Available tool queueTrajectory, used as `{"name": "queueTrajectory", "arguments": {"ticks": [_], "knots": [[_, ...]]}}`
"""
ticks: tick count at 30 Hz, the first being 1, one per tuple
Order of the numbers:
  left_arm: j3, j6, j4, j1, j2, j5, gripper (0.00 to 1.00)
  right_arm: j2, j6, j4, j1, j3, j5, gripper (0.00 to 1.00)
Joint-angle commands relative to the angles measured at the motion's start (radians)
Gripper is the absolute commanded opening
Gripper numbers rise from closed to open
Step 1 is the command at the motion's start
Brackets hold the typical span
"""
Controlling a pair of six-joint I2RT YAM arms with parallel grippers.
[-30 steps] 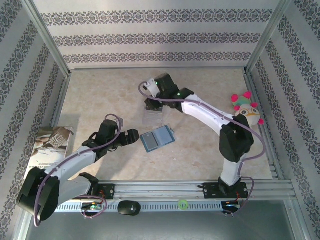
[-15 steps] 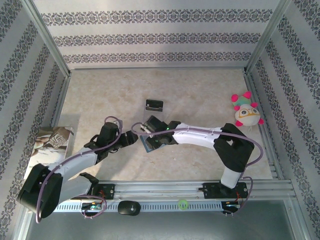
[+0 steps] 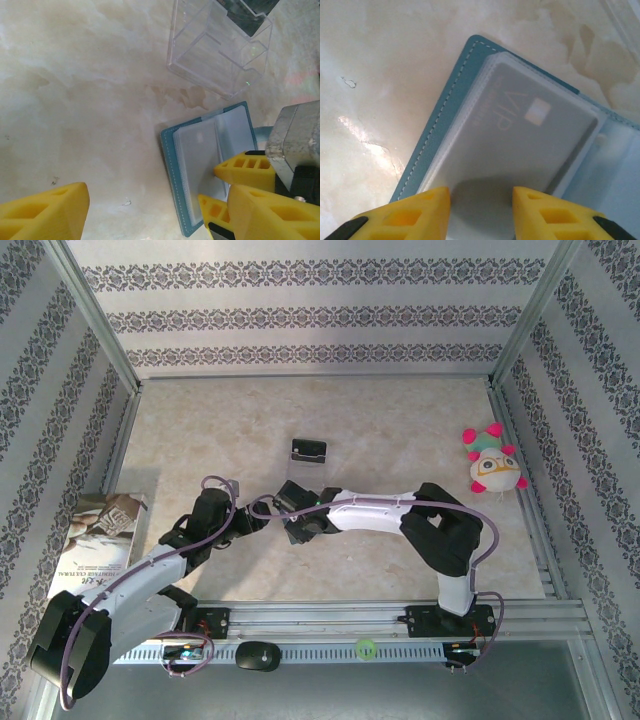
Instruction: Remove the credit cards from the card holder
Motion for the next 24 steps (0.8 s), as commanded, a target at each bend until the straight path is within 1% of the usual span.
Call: {"name": "queueTrajectory", "arguments": {"ticks": [1,3,6,9,10,12,17,19,22,24], "knots": [[-0.011,0.017,-0.015,-0.007,-0.006,0.008,0.72,0.042,0.018,-0.049,0.010,0.011,0.032,0.31],[-0.008,0.022,-0.012,-0.008,-0.004,0.019,0.71,0.050,0.032,-0.052,0.011,0.008,0.025,0.21],[-0.007,0.031,-0.006,-0.008,0.001,0.036,0.70,0.049,0.058,-0.048,0.012,0.001,0.026,0.09],[-0.007,0.030,0.017,-0.014,0.014,0.054,0.70,0.010,0.096,-0.009,0.005,-0.025,0.009,0.02],[-0.007,0.028,0.028,-0.021,0.026,0.053,0.67,-0.009,0.116,0.015,-0.003,-0.039,-0.010,0.00],[-0.001,0.021,0.052,-0.036,0.059,0.054,0.61,-0.042,0.167,0.058,-0.018,-0.066,-0.049,0.00],[0.035,0.012,0.126,-0.099,0.148,0.027,0.35,-0.145,0.312,0.160,-0.053,-0.155,-0.135,0.00],[0.060,0.008,0.155,-0.128,0.187,0.022,0.32,-0.180,0.359,0.185,-0.063,-0.194,-0.136,0.00],[0.108,0.011,0.184,-0.179,0.249,0.003,0.32,-0.233,0.423,0.231,-0.080,-0.259,-0.143,0.00],[0.132,0.009,0.211,-0.210,0.291,-0.008,0.32,-0.269,0.462,0.277,-0.102,-0.303,-0.169,0.00]]}}
